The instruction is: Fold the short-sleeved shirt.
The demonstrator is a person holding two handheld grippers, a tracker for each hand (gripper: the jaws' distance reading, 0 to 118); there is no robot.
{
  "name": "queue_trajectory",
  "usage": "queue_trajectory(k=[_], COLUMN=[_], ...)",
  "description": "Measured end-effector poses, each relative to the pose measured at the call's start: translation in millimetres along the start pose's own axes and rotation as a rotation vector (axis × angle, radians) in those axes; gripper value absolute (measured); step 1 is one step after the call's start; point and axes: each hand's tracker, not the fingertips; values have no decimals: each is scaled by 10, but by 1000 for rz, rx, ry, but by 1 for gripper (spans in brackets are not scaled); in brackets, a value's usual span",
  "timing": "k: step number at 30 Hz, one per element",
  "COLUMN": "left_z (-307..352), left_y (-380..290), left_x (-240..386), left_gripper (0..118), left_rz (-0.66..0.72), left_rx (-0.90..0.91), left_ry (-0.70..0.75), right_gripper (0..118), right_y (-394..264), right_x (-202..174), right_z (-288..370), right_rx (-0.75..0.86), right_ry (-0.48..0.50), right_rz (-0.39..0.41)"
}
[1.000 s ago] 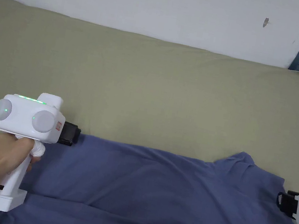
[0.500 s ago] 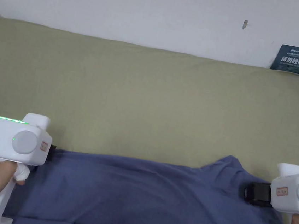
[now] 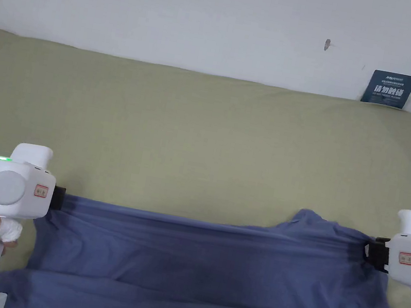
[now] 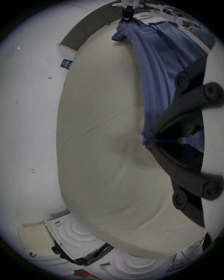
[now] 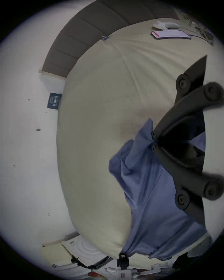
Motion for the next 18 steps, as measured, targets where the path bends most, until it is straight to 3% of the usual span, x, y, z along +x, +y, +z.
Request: queue_trajectory(k=[10, 18], left_z=[982, 945], left_y=[-852, -1561], left_x=[-164, -223], left_gripper=[5, 5], left_rz=[-61, -51], left_rx=[69, 31], left_ry=[-23, -54], right_gripper=[1, 1], right_y=[-886, -1620], right_x=[-89, 14], right_z=[1177, 1135], right_rx=[74, 15], right_ry=[62, 79], right_rz=[11, -33])
